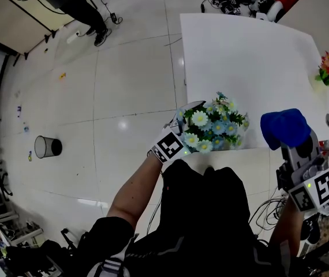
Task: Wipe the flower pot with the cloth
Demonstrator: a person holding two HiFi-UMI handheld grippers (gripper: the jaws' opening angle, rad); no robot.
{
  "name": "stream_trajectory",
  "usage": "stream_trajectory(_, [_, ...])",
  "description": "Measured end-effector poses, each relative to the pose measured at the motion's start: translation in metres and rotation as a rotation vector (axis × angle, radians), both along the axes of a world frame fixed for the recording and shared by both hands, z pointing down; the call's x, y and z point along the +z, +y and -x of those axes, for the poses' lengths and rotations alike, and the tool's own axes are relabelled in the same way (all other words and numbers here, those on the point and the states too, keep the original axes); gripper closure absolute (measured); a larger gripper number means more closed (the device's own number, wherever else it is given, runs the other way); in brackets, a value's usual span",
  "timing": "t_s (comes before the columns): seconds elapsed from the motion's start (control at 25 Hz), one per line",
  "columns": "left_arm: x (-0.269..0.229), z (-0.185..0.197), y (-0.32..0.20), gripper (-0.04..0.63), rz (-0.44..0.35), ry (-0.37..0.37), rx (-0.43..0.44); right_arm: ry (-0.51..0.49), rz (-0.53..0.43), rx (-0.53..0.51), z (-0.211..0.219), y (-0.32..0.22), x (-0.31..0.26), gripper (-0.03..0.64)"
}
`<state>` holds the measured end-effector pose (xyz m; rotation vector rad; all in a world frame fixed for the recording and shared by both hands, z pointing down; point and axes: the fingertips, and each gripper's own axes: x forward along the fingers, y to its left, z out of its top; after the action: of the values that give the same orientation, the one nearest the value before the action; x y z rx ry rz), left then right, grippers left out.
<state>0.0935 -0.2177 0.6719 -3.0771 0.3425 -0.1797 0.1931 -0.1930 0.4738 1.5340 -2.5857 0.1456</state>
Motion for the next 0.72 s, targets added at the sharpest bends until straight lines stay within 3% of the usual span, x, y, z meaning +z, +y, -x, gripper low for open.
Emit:
stream_trajectory(0.12, [-0.002,0.001,0.000,0.035,0.003,0.009,-0.001,-0.019,0.004,-0.017,0.008,-0.005,-0.005,0.546])
stream_trajectory(0.44, [-0.053,0.015,-0.001,0.038,0.138,0.116,-0.019,-0.010,-0.001,-0.004,0.000,-0.003,-0.041,0.546])
stream_trajectory(0.72, [-0.230,0.040,-0.011,0.038,0.151,0.246,-0.029,-0.079,-0.058,-0.011,0.008,-0.003,-0.143,0.546])
